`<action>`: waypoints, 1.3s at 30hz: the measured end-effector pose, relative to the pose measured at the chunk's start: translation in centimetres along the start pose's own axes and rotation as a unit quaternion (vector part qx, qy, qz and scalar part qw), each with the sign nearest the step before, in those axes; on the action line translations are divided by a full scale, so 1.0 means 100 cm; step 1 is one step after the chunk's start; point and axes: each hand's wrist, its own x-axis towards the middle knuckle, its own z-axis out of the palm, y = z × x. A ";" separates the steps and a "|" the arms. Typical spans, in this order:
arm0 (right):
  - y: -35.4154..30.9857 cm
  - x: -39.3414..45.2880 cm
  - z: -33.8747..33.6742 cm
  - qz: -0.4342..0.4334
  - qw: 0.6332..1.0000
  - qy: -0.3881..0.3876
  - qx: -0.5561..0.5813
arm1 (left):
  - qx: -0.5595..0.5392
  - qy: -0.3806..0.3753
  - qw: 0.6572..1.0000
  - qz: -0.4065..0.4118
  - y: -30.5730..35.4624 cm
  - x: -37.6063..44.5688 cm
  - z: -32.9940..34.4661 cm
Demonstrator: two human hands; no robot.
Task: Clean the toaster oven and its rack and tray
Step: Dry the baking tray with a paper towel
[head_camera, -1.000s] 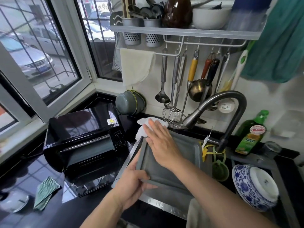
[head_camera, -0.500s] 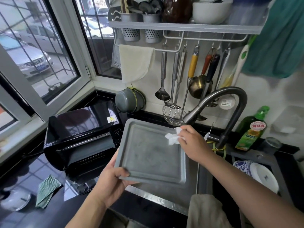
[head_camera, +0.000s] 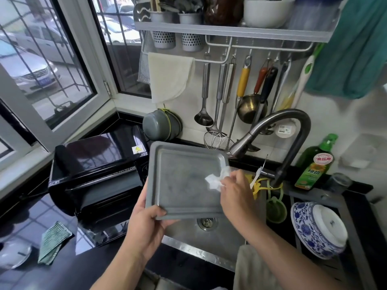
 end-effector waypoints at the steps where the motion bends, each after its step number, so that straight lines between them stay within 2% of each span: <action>1: -0.005 -0.008 0.001 0.007 1.000 -0.006 0.018 | -0.018 0.018 1.000 0.011 0.000 0.002 -0.001; 4: -0.015 -0.030 0.002 0.090 0.989 -0.030 0.113 | -0.050 0.053 0.997 0.029 -0.002 0.007 -0.004; 6: -0.012 -0.033 0.005 0.174 0.961 -0.058 0.206 | -0.055 0.071 0.996 0.025 -0.006 0.007 -0.004; 9: -0.006 -0.025 -0.001 0.282 0.895 -0.067 0.339 | -0.082 0.083 0.993 0.015 -0.020 0.004 -0.002; 14: -0.008 -0.018 0.000 0.416 0.795 -0.006 0.440 | -0.159 0.075 0.984 -0.035 -0.046 0.003 0.004; 16: -0.022 -0.020 0.005 0.445 0.742 0.005 0.502 | -0.166 0.065 0.983 -0.047 -0.057 0.002 0.012; 18: -0.042 -0.028 0.012 0.446 0.720 -0.040 0.530 | -0.150 0.042 0.987 -0.045 -0.069 -0.001 0.020; 21: -0.060 -0.036 0.015 0.430 0.725 -0.093 0.530 | -0.070 0.019 0.997 -0.026 -0.068 -0.005 0.032; 22: -0.056 -0.033 0.011 0.423 0.741 -0.096 0.512 | -0.050 0.021 0.998 -0.019 -0.060 -0.004 0.032; 25: -0.026 -0.018 -0.012 0.354 0.826 -0.130 0.419 | -0.045 0.067 0.995 -0.052 -0.021 0.006 0.020; 27: -0.008 -0.006 -0.028 0.303 0.854 -0.177 0.384 | -0.013 0.049 0.997 -0.063 0.000 0.013 0.009; 30: 0.007 0.016 -0.034 0.264 0.885 -0.145 0.355 | 0.065 0.001 0.995 -0.081 0.005 0.015 0.007; 33: 0.009 0.024 -0.030 0.260 0.894 -0.116 0.346 | 0.113 0.008 0.991 -0.077 -0.017 0.010 0.015; 37: 0.001 -0.014 -0.014 0.232 0.908 -0.186 0.294 | 0.098 0.115 0.988 -0.012 -0.039 0.010 0.021; 39: -0.002 -0.043 -0.002 0.259 0.902 -0.164 0.304 | 0.102 0.158 0.982 -0.005 -0.052 0.009 0.019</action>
